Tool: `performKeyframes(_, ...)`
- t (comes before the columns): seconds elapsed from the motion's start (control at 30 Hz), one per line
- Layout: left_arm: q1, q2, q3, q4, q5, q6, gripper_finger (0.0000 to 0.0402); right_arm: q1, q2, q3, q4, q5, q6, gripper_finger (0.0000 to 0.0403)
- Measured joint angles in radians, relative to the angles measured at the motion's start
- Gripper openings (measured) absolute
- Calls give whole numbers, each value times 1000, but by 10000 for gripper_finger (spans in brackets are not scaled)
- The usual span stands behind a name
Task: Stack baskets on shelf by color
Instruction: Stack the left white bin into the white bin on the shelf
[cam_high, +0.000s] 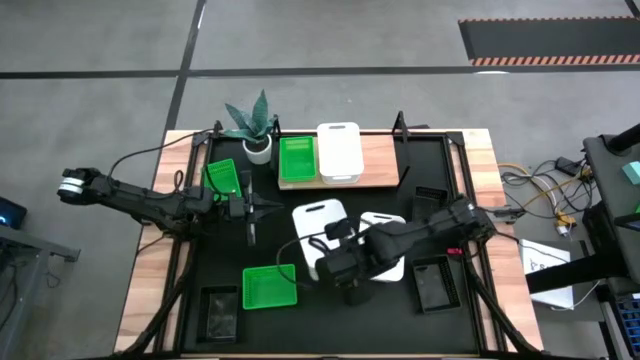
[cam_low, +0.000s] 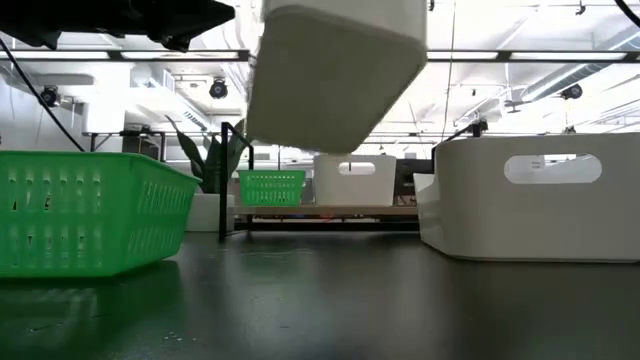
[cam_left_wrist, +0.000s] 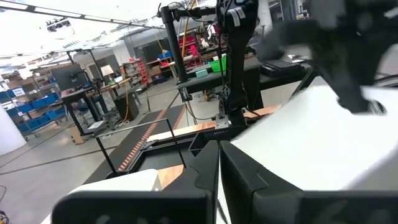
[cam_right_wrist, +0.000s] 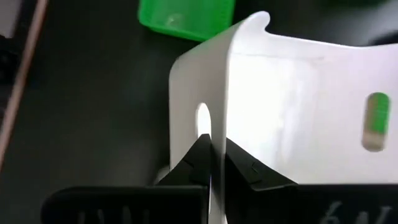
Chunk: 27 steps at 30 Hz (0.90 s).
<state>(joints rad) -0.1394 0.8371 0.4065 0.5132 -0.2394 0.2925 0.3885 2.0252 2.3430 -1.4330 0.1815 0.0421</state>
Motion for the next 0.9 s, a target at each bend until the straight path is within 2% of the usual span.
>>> performKeyframes(0.3, 0, -3, -1, -8, 0, 1, 0, -33, -118, -3, -124, 245, -22, 9)
performKeyframes(0.4, 0, -3, -1, -6, 0, 1, 0, -66, -147, -3, -125, 289, -53, 9)
performKeyframes(0.67, 0, -3, -1, -7, 0, 2, 0, -252, -160, -4, -93, 285, -200, 9)
performKeyframes(0.9, 0, -3, -1, -7, 0, 3, 0, -438, -157, -13, -15, 155, -309, 8)
